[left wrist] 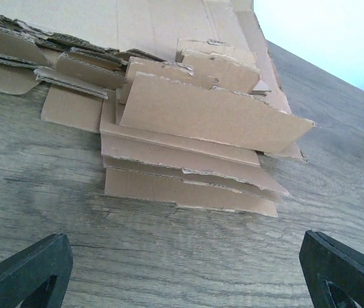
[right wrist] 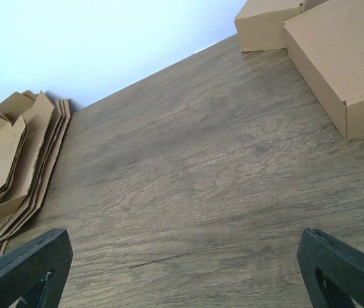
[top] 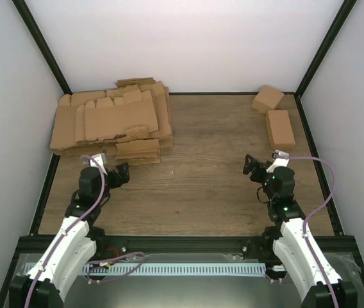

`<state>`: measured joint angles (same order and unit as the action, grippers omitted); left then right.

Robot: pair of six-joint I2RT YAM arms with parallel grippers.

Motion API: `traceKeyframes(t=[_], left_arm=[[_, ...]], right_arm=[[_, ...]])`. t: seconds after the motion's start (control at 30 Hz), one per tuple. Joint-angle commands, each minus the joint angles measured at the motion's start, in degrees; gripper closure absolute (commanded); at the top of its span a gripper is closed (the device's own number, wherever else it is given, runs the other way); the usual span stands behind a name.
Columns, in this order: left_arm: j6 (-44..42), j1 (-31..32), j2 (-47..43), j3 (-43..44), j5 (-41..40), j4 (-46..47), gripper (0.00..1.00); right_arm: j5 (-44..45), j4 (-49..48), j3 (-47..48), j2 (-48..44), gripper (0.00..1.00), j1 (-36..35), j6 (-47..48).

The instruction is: Fold the paper box

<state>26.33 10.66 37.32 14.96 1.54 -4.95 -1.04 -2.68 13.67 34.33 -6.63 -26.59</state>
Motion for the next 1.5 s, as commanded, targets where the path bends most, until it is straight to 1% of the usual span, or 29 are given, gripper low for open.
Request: traceKeyframes(t=[0.0,0.17,0.33,0.43,0.5,0.7,0.77,0.87,0.9,0.97,1.03,1.13,1.2,1.27,1.33,1.37,1.47], left_arm=[[-1.47,0.24,-1.09,-0.27,1.62,1.33,0.00],[-0.07,0.24,-0.19,2.28,1.38,-0.97,0.00],[2.15,0.25,3.80,10.16,1.92,-2.63,0.00],[4.03,0.24,11.43,17.73,-0.42,-5.74,0.00],[4.07,0.20,17.39,23.53,-0.59,-8.15,0.00],[-3.41,0.07,34.69,39.28,0.27,-13.68,0.01],[-6.54,0.07,39.74,44.95,-0.29,-15.92,0.05],[-10.92,0.07,46.69,51.02,0.25,-18.90,0.11],[-12.75,0.06,49.83,52.96,1.12,-19.93,0.13],[-14.95,0.06,54.30,57.04,2.73,-22.33,0.21],[-17.98,0.22,58.16,60.34,6.19,-23.58,0.25],[-20.89,0.46,62.61,64.92,7.80,-25.03,0.24],[-21.23,0.55,65.91,68.34,6.56,-26.18,0.25],[-20.86,0.87,69.56,73.18,5.08,-28.13,0.28],[-20.02,1.67,72.90,76.93,3.30,-29.78,0.29],[-19.66,2.18,74.62,78.43,2.92,-30.06,0.28],[-18.22,4.45,78.41,83.10,0.71,-31.25,0.21]], right_arm=[[-0.10,-0.88,0.13,-0.51,0.00,-0.49,0.17],[-0.78,-1.08,0.12,0.00,0.00,-0.46,0.14],[-0.77,-1.02,0.21,0.63,0.00,-0.49,-0.36],[-0.86,-1.06,0.19,0.74,0.00,-0.49,-0.61],[-0.33,-1.00,0.28,0.93,0.00,-0.49,-0.84],[-0.18,-0.33,0.23,0.12,0.00,-0.48,-1.17],[-0.24,0.02,0.23,-0.30,0.00,-0.49,-1.29],[-0.59,0.95,0.75,-0.28,0.00,-0.49,-1.49],[-0.94,1.58,1.28,-0.19,0.00,-0.44,-1.64],[-2.08,4.04,3.33,0.58,0.00,-0.48,-1.90],[-3.26,8.41,6.47,2.01,0.00,-0.49,-2.20],[-5.43,12.66,10.38,4.42,0.00,-0.49,-1.87],[-7.01,14.64,12.09,5.76,0.00,-0.49,-1.28],[-7.76,15.89,13.00,6.46,0.00,-0.49,-0.79],[-8.26,16.33,12.87,6.28,0.00,-0.48,-0.56],[-8.67,16.18,12.76,6.00,0.00,-0.48,-0.80],[-8.72,16.56,13.06,6.27,0.00,-0.49,-1.93]])
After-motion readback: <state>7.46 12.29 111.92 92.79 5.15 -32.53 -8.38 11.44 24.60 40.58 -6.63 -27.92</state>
